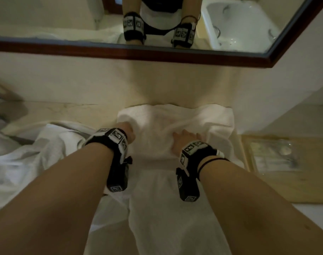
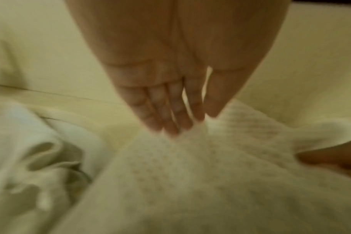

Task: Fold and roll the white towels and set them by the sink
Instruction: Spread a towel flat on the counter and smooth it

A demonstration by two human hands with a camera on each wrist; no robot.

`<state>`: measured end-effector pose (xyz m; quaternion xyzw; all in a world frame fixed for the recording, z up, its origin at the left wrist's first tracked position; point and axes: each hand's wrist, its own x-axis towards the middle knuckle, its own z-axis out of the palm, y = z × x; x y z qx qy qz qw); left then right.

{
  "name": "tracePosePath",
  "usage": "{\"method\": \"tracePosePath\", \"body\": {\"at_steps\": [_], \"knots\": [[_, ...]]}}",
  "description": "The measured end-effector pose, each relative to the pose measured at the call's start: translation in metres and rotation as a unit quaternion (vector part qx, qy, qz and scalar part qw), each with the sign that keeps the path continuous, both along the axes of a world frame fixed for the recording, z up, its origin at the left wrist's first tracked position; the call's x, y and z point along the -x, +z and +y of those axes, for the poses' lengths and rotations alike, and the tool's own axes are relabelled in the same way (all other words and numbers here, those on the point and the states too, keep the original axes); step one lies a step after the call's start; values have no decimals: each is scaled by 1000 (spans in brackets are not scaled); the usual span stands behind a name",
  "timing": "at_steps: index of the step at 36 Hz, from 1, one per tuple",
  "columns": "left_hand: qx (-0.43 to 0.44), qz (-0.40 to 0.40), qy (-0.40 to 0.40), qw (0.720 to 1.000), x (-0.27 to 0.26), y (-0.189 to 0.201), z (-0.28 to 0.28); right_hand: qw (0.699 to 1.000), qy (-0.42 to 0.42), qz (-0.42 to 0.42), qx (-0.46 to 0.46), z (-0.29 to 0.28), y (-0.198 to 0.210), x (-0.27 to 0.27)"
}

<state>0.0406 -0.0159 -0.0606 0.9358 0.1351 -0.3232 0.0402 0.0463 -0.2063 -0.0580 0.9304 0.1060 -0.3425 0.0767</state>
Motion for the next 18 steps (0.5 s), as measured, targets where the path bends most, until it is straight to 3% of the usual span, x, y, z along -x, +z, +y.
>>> {"method": "tracePosePath", "body": {"at_steps": [2,7,13,18], "knots": [[45,-63,-5,997,-10,-13,-6,999,-21,19,-35,3,-8,-2],[4,59,-48,997,3,-33,-32,995,-86,5,-55,-13,-19,-10],[-78,112,-121,983,-8,-30,-25,992,-112,18,-50,-22,-18,-11],[-120,96,-158,975,-6,-32,-37,995,-92,19,-38,-21,-17,-17]]}}
